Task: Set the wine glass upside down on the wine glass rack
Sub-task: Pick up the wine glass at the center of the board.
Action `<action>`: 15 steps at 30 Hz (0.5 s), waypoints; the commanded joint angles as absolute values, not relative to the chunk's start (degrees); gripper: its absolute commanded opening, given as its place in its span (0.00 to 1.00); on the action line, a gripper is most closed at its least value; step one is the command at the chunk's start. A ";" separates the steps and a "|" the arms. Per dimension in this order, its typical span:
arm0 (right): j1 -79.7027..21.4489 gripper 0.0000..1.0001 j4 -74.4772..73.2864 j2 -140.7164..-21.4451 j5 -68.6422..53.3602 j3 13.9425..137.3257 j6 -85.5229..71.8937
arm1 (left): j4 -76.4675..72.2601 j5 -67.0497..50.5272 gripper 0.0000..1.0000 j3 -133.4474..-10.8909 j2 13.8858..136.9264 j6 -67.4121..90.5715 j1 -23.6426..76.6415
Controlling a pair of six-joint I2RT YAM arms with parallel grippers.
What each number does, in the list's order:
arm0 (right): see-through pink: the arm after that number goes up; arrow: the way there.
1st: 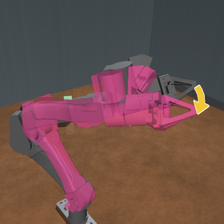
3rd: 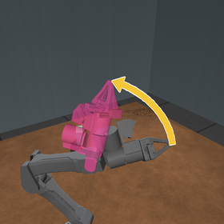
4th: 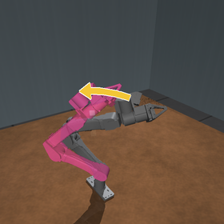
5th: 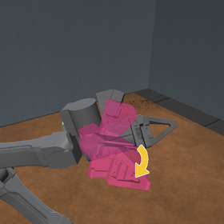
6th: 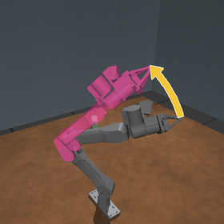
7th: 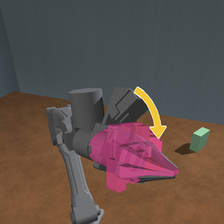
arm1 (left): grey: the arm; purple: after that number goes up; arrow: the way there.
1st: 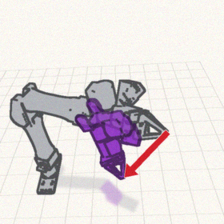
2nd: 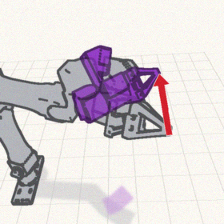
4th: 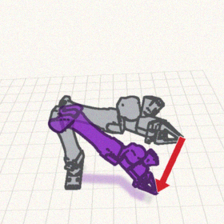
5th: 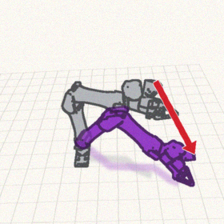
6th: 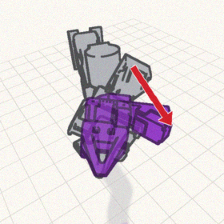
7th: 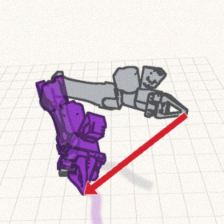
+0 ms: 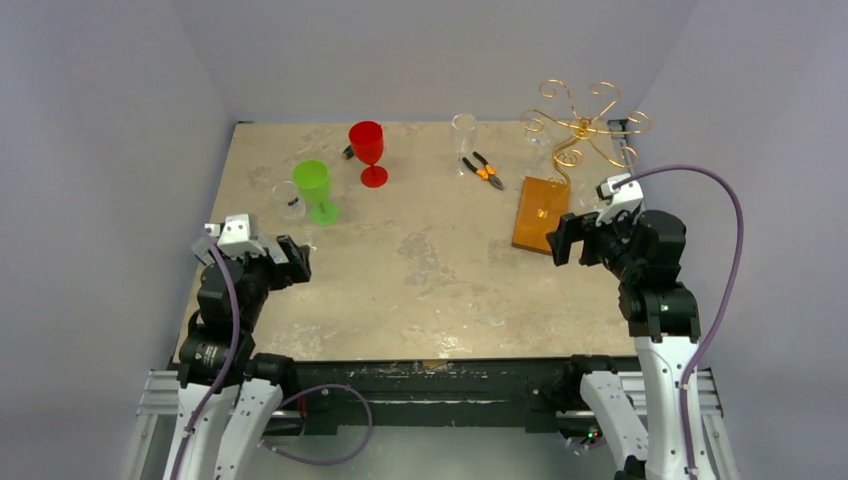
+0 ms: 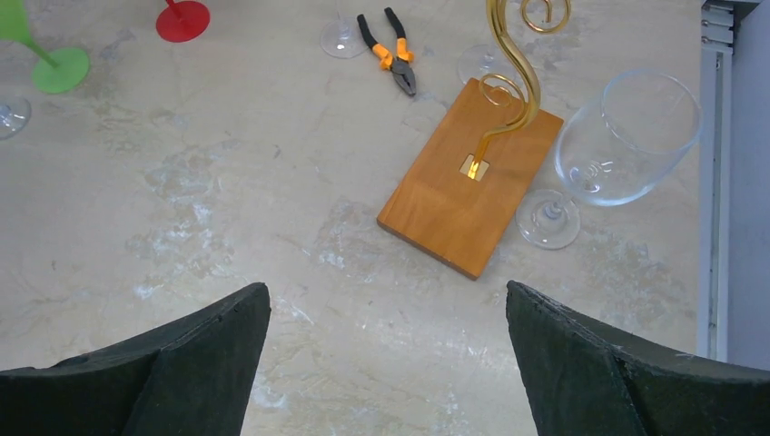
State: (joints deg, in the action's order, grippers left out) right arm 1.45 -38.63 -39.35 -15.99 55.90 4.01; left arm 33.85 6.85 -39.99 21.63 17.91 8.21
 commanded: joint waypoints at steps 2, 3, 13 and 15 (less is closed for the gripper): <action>1.34 0.99 -36.94 -40.49 -14.81 56.62 0.67 | 31.47 1.90 1.00 -41.03 21.18 19.99 7.91; 1.38 0.99 -36.82 -41.02 -14.97 56.83 0.47 | 32.45 1.57 1.00 -41.82 21.25 20.48 7.91; 1.39 0.99 -35.59 -45.23 -19.63 57.14 -1.10 | 38.51 -4.19 1.00 -48.25 21.33 25.94 7.91; 1.33 0.99 -35.77 -45.41 -21.50 56.95 0.56 | 38.46 -5.83 1.00 -48.04 21.53 26.50 7.91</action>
State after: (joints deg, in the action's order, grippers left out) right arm 1.45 -38.00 -45.47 -16.95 55.90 0.03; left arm 37.95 -1.30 -46.44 21.45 23.75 8.21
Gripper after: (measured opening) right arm 0.987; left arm 0.998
